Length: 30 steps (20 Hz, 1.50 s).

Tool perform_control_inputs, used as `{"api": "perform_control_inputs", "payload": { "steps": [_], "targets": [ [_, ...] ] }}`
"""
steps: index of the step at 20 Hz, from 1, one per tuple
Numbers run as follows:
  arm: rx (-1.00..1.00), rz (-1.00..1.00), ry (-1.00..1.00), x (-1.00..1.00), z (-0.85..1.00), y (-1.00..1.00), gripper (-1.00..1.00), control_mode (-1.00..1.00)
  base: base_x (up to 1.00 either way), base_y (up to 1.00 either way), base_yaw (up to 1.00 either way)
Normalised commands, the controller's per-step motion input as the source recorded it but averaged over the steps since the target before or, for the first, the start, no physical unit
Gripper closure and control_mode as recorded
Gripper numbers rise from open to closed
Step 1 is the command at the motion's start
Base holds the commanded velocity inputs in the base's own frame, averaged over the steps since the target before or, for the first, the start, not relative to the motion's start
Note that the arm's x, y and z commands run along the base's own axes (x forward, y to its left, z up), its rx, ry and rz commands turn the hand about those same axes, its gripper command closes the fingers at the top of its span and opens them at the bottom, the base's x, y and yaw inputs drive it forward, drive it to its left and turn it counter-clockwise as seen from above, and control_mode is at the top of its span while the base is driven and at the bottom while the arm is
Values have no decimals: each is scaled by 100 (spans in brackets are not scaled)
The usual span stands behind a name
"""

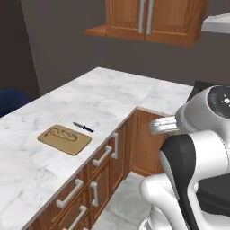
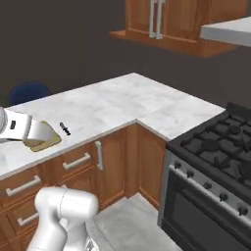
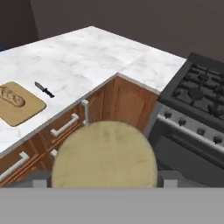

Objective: Retrieve the sausage and cheese from the fridge and place them on the cutting board on the counter.

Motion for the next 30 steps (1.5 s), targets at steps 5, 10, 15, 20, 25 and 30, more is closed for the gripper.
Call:
{"api": "perform_control_inputs", "payload": {
  "steps": [5, 10, 15, 20, 25, 30],
  "targets": [
    [0, 0, 0, 0, 0, 0, 100, 100, 33, -22, 92],
    [0, 0, 0, 0, 0, 0, 100, 100, 55, -40, 71],
    [0, 0, 0, 0, 0, 0, 100, 100, 38, -51, 45],
    [0, 0, 0, 0, 0, 0, 100, 100, 29, -21, 25],
    [0, 0, 0, 0, 0, 0, 100, 100, 26, 0, 3],
    [0, 0, 0, 0, 0, 0, 100, 100, 49, 0, 6]
  ]
}}
